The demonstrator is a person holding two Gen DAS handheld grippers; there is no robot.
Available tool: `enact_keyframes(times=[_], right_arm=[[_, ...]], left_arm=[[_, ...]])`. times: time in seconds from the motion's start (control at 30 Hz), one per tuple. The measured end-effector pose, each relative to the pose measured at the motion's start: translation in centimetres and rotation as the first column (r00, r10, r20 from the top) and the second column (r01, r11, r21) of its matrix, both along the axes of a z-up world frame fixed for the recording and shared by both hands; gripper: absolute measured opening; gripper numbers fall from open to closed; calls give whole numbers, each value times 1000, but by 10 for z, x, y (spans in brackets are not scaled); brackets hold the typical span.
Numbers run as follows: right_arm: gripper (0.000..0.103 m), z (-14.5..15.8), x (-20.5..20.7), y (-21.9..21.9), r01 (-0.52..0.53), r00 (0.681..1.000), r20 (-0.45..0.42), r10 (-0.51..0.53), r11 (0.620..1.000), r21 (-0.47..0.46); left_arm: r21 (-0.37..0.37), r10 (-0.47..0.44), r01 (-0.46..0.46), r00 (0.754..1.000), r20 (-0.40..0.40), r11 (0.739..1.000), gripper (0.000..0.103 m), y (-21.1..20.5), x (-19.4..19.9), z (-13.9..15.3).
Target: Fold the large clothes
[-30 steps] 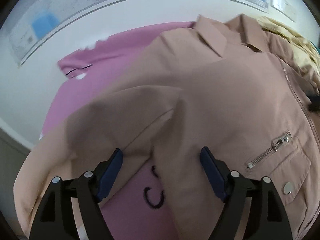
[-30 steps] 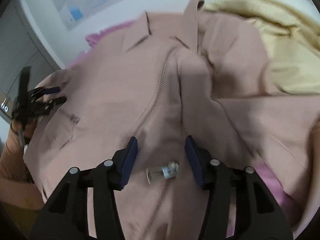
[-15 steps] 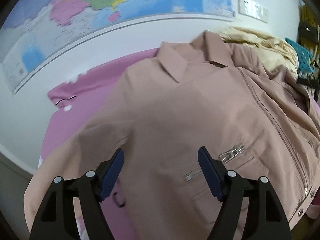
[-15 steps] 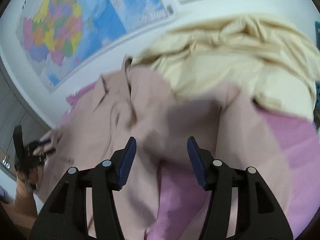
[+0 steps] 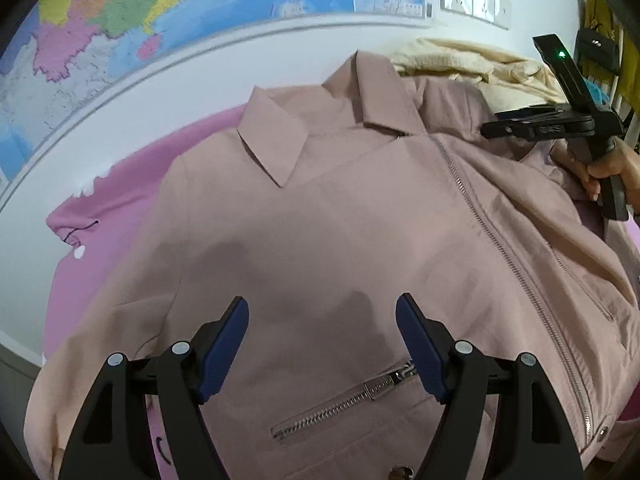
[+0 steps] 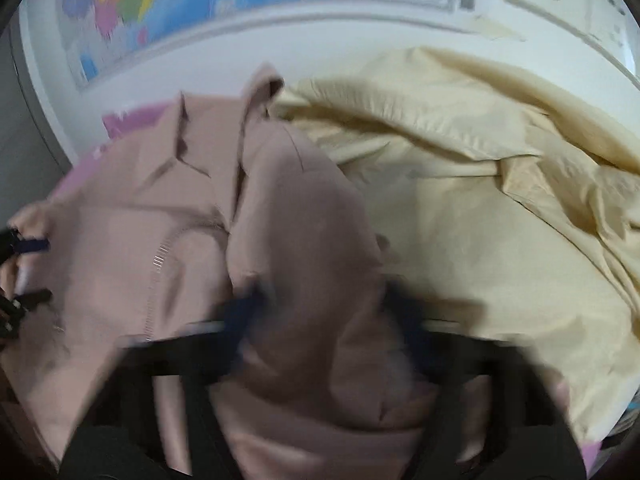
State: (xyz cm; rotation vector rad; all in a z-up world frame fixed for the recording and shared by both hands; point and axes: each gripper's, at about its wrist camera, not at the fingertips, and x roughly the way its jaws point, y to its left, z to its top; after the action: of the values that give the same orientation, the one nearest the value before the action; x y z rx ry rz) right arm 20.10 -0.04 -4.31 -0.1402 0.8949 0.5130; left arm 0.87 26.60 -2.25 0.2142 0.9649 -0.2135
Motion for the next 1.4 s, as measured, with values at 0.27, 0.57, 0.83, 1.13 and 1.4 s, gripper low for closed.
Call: enact_keyframes(times=[0.27, 0.57, 0.83, 1.13, 1.4], right_arm=[[4, 48, 12, -46, 112, 992, 42, -122, 975, 193], [66, 57, -48, -98, 192, 970, 99, -224, 948, 254], [85, 12, -150, -159, 297, 955, -52, -293, 932, 209], [81, -25, -185, -159, 338, 941, -48, -335, 933, 124], [6, -1, -197, -193, 357, 932, -54, -357, 889, 286]], left_arm=[[-15, 23, -25, 996, -88, 1000, 78, 16, 10, -36], [-30, 31, -32, 998, -49, 999, 79, 16, 5, -26], [-34, -84, 85, 996, 25, 996, 79, -22, -5, -8], [-32, -164, 165, 986, 17, 986, 79, -69, -16, -20], [-36, -154, 154, 988, 8, 987, 79, -61, -25, -19]])
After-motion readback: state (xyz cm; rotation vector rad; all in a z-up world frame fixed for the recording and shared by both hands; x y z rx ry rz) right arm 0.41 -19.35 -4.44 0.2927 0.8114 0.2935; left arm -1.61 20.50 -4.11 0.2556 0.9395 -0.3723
